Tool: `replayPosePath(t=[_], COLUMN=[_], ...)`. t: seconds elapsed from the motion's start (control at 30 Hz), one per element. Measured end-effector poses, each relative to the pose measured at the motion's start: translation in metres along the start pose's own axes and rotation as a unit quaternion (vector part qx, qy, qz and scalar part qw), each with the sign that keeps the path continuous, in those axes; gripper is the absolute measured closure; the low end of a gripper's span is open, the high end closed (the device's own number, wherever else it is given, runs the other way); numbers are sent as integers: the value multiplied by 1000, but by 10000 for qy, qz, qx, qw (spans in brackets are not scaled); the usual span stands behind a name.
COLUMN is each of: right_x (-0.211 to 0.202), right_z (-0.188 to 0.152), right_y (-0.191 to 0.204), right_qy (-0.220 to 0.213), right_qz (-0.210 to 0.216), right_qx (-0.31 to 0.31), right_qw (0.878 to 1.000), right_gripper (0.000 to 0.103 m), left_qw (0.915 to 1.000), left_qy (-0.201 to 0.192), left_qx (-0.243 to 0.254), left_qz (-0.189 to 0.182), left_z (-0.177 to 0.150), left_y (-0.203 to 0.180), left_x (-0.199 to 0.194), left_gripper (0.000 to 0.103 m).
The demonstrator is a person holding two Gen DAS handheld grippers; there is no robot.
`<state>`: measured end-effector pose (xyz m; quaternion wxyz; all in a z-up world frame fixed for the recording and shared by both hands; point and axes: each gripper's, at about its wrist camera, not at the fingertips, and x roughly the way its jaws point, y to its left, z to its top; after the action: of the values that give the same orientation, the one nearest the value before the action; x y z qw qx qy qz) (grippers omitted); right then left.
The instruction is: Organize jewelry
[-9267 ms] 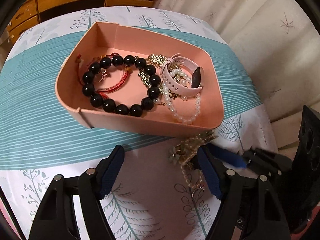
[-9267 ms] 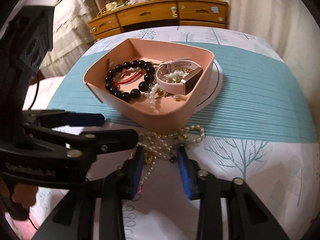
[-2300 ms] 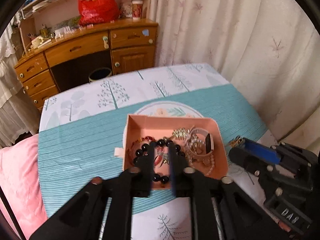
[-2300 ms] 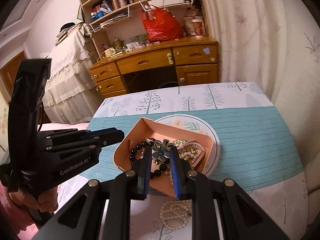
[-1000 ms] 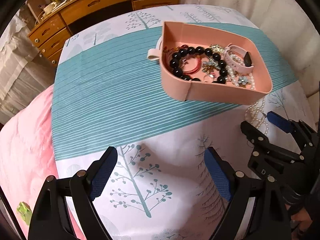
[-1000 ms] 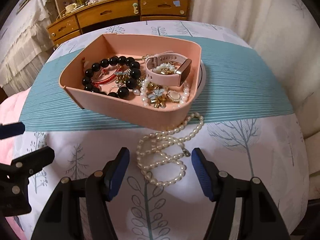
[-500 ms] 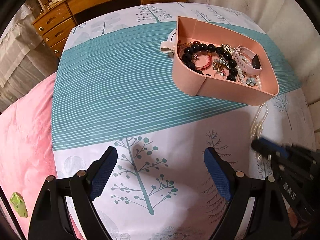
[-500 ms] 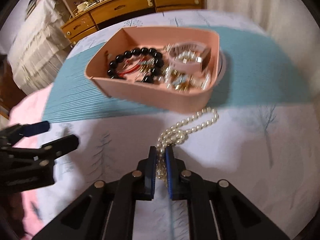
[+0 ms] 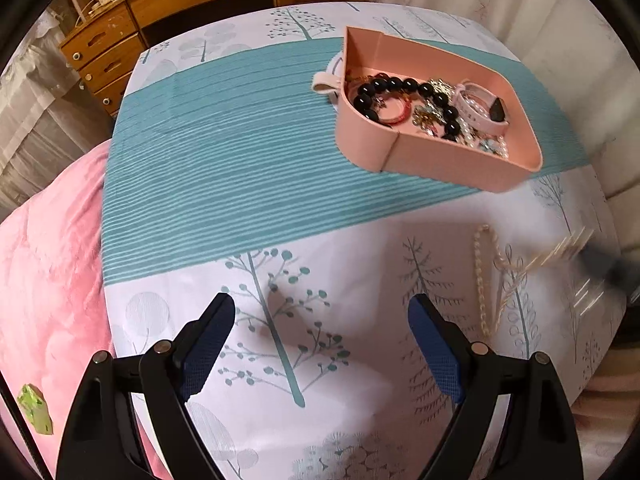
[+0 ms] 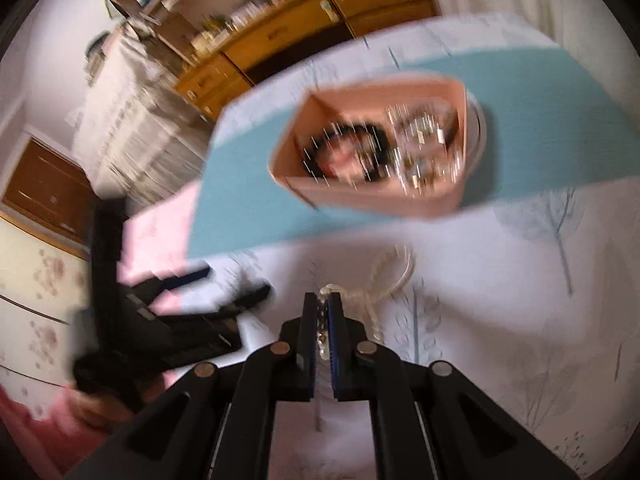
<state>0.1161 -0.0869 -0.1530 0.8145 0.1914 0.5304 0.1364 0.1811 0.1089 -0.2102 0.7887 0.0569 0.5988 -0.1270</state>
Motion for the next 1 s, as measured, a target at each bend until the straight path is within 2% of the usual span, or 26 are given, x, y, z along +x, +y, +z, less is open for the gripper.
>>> replayPosePath(t=[0.2,0.37,0.5,0.57,0.73,1.0], right_x=[-54,-91,-111,-111,-91,-31], right_z=[41,72,91,97,105,92], right_y=[19,44,52,51,39,4], right_qy=[-669,-1398,-1970,-2108,-2042,-1427], right_qz=[480,743,746,685,555,177], right_qx=[-388,-1002,-1257,-1273,-1053,-502], right_qw=[9959,9823,9694,9668,9717,9883], right_gripper=[99,99,98,98,98,98], left_qw=[9996,9997,9992,9991,9991,9991], left_qy=[-137,-163,-307,-340,-400,-364], left_qx=[127,177,238,223,45,-219], left_qz=[-187,-79,55,128,140,91], left_z=[-14,-21,-27,-30,-37,-48], left_y=[-7,-15,-16,-15,-8,0], left_x=[-2,1,-3,-4,-9,-12], left_gripper=[16,16,16,16,16,16])
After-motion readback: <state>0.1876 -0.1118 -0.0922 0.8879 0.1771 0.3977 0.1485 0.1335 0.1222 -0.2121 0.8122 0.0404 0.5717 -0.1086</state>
